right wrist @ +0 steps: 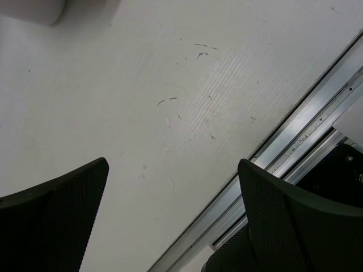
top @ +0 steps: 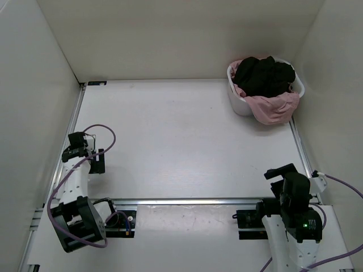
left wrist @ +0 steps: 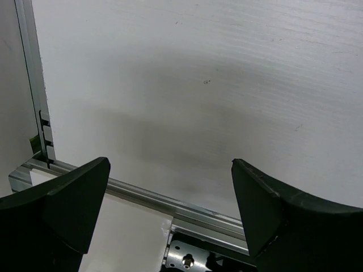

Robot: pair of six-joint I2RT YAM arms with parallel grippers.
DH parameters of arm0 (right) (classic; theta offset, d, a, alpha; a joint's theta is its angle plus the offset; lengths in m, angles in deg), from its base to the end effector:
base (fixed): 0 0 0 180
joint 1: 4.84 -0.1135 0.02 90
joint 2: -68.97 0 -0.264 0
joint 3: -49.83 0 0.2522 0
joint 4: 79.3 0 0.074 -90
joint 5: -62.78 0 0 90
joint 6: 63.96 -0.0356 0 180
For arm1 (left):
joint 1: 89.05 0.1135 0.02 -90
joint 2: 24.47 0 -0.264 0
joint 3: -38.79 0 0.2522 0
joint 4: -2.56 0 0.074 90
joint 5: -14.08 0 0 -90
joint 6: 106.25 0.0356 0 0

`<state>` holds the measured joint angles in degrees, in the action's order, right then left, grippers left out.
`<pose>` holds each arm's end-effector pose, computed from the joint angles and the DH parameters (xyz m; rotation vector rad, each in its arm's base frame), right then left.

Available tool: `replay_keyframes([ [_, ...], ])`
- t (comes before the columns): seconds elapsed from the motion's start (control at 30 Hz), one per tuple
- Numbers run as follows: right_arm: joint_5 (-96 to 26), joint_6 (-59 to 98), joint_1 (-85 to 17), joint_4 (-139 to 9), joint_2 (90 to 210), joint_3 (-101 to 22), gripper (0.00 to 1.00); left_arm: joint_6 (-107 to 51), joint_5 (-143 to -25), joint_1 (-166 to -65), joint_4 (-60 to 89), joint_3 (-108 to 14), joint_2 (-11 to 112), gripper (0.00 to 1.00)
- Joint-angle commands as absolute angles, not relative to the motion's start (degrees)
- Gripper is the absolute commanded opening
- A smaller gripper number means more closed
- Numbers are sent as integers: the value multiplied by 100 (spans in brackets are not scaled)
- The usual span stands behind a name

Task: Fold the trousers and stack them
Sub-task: Grab the trousers from the pile

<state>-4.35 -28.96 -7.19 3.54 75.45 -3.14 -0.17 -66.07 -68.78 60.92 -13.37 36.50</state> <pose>0.0179 -0.0131 0.2629 1.1455 1.8215 0.1395 0.1700 0.0693 0.2052 -0.1504 2.7848 0.4039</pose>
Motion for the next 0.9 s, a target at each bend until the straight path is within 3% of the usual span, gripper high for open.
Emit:
replay_keyframes([
  [0.0, -446, -2794, -731, 513, 7776, -349, 99, -34, -6591, -6901, 6009, -1338, 3556, 100],
  [0.1, -673, -2023, -731, -13, 8285, -734, 99, -253, -6223, -6901, 6009, -1680, 3678, 100],
  [0.3, -1000, -728, -731, -1692, 10111, -1996, 99, -439, -5798, -6901, 6316, -3822, 4179, 100],
  [0.33, -947, -161, -731, -1981, 11263, -2575, 99, -386, -6347, -6901, 6500, -4478, 4293, 100],
  [0.47, -614, 641, -731, -2238, 13555, -4528, 99, -386, -7727, -6901, 6563, -5537, 4425, 100],
  [0.57, -428, 855, -529, -2317, 15296, -6145, 99, -447, -8548, -6901, 6563, -5802, 4627, 100],
  [0.77, -902, 926, -221, -2274, 18557, -9480, 99, -509, -8910, -6901, 6563, -5804, 5049, 100],
  [0.87, -1043, 847, -221, -2571, 19570, -10130, 99, -509, -8840, -6901, 6563, -5637, 5172, 100],
])
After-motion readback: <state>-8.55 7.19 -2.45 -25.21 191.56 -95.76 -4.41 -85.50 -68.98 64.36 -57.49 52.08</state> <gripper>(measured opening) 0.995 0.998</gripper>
